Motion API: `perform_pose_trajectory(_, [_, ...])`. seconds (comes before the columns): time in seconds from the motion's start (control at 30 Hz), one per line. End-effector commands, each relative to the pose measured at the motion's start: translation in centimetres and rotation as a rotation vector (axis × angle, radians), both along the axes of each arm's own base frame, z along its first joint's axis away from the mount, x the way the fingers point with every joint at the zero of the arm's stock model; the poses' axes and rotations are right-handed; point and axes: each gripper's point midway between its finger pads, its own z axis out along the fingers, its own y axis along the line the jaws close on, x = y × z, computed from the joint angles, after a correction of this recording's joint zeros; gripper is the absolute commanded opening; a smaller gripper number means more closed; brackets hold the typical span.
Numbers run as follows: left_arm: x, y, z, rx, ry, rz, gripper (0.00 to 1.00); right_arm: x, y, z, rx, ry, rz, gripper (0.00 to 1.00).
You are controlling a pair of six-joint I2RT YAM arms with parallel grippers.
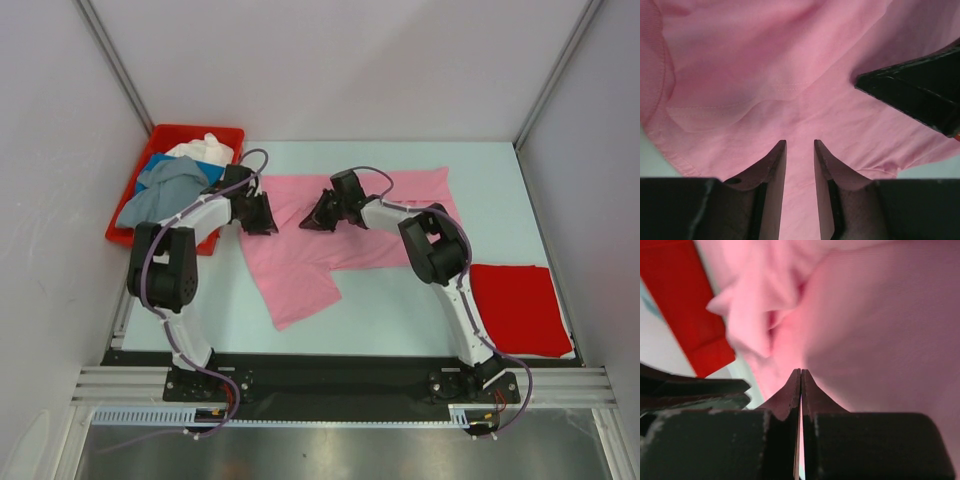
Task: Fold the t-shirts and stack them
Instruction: Fold the tshirt
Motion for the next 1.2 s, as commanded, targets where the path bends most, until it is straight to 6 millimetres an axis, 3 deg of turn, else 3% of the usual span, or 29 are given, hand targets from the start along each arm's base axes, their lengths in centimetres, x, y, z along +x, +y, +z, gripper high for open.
perform_pose_trajectory(0.0, [1.6,-0.9,0.9,-0.054,-0.035,0.009,0.34,1.2,1.2,0.7,0.046,-0.024,0.010,0.00])
perform_pose_trajectory(0.07, [1.5,-0.6,0.6,-0.041,-0.028,0.016,0.39,1.4,1.3,-0.3,0.039,-0.016,0.009,0.00])
perform_pose_trajectory(0.2, [1.8,-0.5,1.0,-0.035,-0.052,0.017,0.46,2.0,2.0,-0.5,0.079,-0.020,-0.001,0.00])
perform_pose_trajectory(0.6, [2.7,0.6,1.5,0.031,-0.070,0.020,0.44,4.2,4.3,0.5,0.196,-0.019,-0.043,0.00])
perform_pose_trajectory(0.9, [2.8,1.7,1.8,0.084,-0.088,0.046,0.48,5.0,7.0,5.3,0.369,-0.030,-0.058,0.00])
perform_pose_trajectory(1.03, [2.8,2.3,2.2,0.095,-0.094,0.060,0.48,4.9,7.6,6.1,0.434,0.017,-0.078,0.02])
perform_pose_trajectory(1.17, [2.8,2.9,2.2,0.093,-0.089,0.078,0.50,5.8,8.2,5.6,0.462,0.030,-0.103,0.06])
